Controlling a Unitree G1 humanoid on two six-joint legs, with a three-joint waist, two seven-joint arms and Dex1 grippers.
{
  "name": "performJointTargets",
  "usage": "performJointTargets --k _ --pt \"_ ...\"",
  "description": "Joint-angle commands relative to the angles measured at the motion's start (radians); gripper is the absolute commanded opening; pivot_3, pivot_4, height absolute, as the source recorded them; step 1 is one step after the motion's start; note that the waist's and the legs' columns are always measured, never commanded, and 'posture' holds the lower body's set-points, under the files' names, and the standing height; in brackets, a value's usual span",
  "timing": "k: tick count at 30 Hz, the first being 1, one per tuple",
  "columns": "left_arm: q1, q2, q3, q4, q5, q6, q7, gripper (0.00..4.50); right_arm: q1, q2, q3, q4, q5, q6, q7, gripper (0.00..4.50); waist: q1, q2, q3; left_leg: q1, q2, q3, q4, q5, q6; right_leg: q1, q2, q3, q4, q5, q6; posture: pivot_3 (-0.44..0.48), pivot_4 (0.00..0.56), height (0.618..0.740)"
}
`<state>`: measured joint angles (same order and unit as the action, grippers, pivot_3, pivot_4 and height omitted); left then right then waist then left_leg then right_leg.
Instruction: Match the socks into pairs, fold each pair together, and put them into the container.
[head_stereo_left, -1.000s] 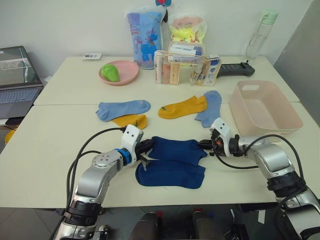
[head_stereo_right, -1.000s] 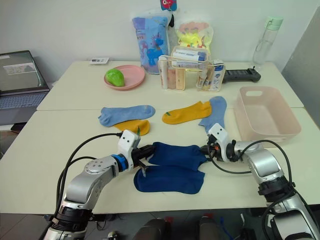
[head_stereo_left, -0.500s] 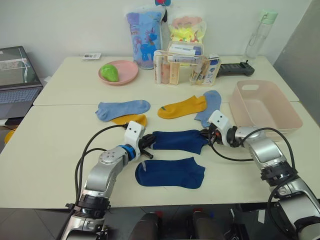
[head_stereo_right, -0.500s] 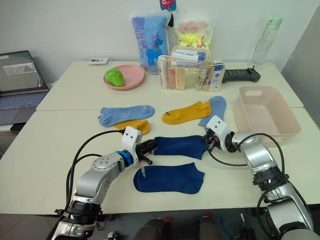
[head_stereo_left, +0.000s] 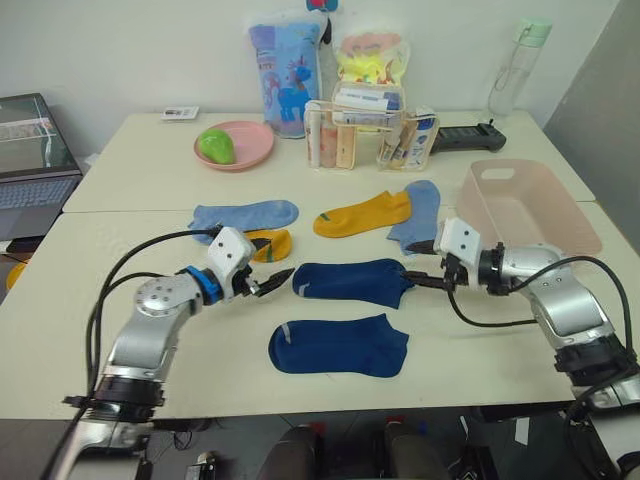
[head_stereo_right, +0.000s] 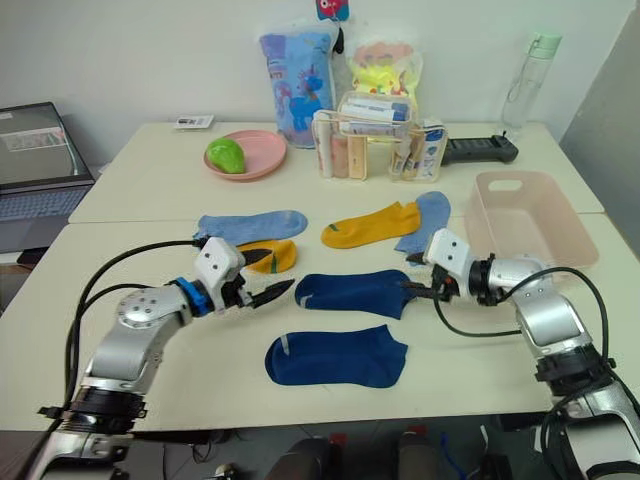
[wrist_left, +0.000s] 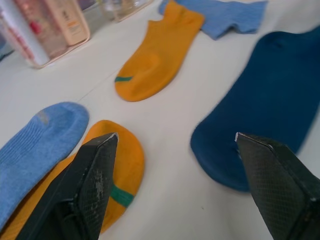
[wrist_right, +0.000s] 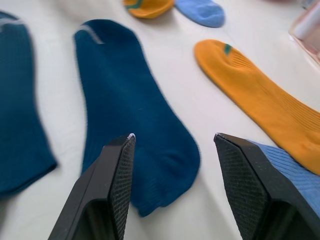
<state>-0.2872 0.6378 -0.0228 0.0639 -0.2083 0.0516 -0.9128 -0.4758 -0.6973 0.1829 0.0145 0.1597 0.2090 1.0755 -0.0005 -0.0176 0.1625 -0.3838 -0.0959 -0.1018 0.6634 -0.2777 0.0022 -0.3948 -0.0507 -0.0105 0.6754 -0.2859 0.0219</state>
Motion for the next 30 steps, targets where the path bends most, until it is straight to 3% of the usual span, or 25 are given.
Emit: performJointTargets --k 1,6,18,23,30 --pt "0.015 0.055 -0.067 0.020 0.075 -0.187 -0.106 3.94 0.031 -0.023 0.040 -0.044 -0.017 -0.111 0.080 2.72 0.001 0.000 0.000 0.000 0.000 0.000 0.000 0.000 0.000 0.000 0.000 0.000 0.000 0.000 0.000 0.000 0.150 0.740" --pt "-0.057 0.059 -0.139 0.185 0.212 -0.399 -0.086 3.94 0.022 -0.012 0.110 0.024 -0.112 -0.254 0.094 2.72 0.001 0.000 0.000 0.000 0.000 0.000 0.000 0.000 0.000 0.000 0.000 0.000 0.001 0.000 0.000 0.000 0.150 0.740" --pt "-0.178 0.005 -0.204 0.378 0.305 -0.540 -0.073 3.94 -0.040 0.009 0.151 0.179 -0.219 -0.340 0.083 2.72 0.004 0.000 0.000 0.001 0.000 0.000 0.001 0.000 0.000 0.000 0.000 -0.001 0.003 0.000 0.000 0.000 0.150 0.740" --pt "-0.193 -0.002 -0.226 0.415 0.302 -0.551 -0.103 2.72 -0.041 0.012 0.152 0.204 -0.225 -0.336 0.087 2.72 0.005 0.001 -0.001 0.002 0.000 0.000 0.001 0.000 0.000 0.001 0.000 0.000 0.003 0.000 0.000 0.000 0.150 0.740" --pt "-0.203 -0.017 -0.230 0.433 0.309 -0.554 -0.096 0.35 -0.039 0.026 0.132 0.189 -0.198 -0.316 0.087 0.32 0.004 0.001 -0.001 0.002 0.000 0.000 0.002 0.000 0.000 0.001 0.000 0.000 0.004 0.000 0.000 0.000 0.150 0.740"
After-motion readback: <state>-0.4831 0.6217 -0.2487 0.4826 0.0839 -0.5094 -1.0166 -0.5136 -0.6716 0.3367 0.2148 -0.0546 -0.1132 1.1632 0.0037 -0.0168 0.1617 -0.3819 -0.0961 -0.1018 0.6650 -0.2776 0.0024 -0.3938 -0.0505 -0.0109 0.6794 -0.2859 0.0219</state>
